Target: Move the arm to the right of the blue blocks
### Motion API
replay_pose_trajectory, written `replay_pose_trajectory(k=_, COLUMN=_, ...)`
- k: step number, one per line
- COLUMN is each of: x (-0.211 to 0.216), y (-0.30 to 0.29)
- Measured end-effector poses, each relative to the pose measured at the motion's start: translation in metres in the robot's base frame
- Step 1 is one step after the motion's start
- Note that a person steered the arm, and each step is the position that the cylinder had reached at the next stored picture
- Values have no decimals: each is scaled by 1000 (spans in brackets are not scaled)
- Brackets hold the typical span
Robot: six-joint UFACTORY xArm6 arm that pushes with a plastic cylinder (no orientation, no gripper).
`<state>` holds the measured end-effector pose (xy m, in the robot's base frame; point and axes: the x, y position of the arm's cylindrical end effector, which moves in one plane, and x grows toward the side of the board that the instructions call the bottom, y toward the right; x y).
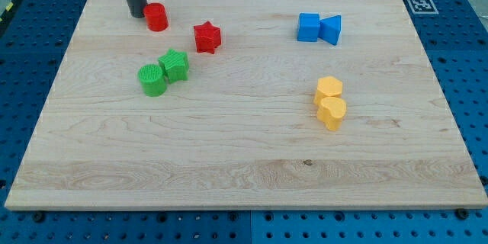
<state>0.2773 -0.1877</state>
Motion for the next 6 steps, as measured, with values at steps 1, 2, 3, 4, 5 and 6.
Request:
replay_pose_trajectory(k=1, x=12, y=9)
replay_pose_trajectory(k=2, x=18, y=10)
replay_pose_trajectory(k=3, x=17, y=-9)
replay_pose_trajectory(k=4, x=-11, y=-28)
replay_pose_trajectory(k=5, x=-45, y=-13)
replay_pose_trajectory(k=6, x=-60, y=53)
